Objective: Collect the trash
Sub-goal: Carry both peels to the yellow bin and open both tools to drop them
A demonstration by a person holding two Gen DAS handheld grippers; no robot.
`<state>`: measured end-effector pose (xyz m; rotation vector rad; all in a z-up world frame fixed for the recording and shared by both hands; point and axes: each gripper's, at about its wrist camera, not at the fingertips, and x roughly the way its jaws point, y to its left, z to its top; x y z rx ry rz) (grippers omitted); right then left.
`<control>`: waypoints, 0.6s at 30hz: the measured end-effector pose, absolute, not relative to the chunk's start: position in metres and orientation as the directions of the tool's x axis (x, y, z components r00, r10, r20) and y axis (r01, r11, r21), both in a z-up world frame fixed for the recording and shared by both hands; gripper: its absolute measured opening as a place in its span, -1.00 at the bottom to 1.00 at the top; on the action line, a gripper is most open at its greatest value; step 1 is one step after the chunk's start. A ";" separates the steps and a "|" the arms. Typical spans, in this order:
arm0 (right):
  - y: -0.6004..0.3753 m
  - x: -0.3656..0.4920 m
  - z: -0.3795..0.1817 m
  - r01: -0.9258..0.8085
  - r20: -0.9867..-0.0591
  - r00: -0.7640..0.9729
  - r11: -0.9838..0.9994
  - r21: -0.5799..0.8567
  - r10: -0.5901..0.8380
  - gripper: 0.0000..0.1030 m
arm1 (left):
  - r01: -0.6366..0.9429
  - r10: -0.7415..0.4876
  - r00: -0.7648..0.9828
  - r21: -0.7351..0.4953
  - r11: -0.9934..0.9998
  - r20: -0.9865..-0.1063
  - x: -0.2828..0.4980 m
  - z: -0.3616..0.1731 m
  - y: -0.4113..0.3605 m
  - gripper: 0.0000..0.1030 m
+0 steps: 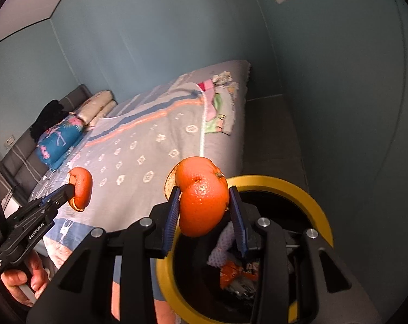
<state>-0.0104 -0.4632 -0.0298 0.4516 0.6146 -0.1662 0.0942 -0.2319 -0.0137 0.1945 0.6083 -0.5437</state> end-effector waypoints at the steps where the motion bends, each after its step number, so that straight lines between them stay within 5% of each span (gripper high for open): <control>1: -0.467 -0.012 -0.033 0.292 -0.597 0.802 0.887 0.357 -0.024 -0.31 | 0.551 -0.439 0.673 0.007 0.835 -0.596 0.093 -0.016 -0.237 -0.71; 15: -0.490 -0.013 -0.061 0.361 -0.660 0.749 0.871 0.333 -0.058 -0.21 | 0.620 -0.523 0.567 -0.088 0.780 -0.637 0.088 -0.042 -0.262 -0.67; 18: -0.493 -0.014 -0.059 0.372 -0.650 0.757 0.862 0.345 -0.067 -0.07 | 0.621 -0.538 0.555 -0.114 0.775 -0.635 0.087 -0.040 -0.258 -0.35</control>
